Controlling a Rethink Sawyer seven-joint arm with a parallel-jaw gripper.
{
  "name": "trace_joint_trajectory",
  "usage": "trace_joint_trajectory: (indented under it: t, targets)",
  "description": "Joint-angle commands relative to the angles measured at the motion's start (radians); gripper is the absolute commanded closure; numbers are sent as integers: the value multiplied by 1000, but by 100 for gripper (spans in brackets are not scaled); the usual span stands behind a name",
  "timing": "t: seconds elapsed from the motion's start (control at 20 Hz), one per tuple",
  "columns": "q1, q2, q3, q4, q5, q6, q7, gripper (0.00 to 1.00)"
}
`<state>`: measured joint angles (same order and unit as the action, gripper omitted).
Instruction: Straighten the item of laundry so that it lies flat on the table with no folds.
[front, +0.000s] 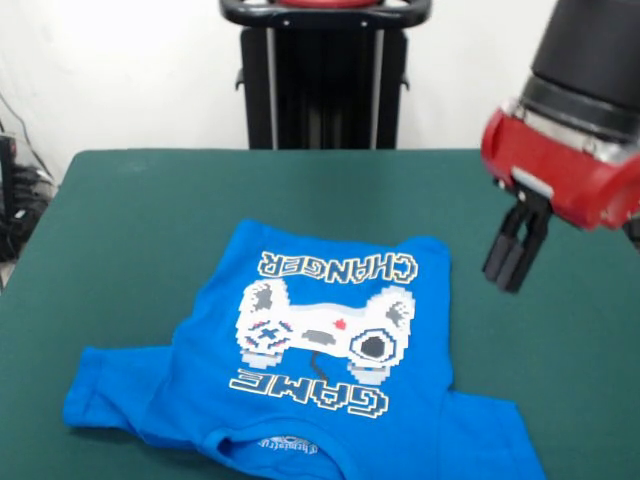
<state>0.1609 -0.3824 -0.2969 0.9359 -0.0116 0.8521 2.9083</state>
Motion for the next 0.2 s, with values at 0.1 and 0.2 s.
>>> trace_joint_trajectory:
  t: [0.1, 0.2]
  targets:
    - [-33, -103, 148, 246, -75, -11, -317, 100]
    - [-47, -126, 161, 239, -77, 25, -331, 100]
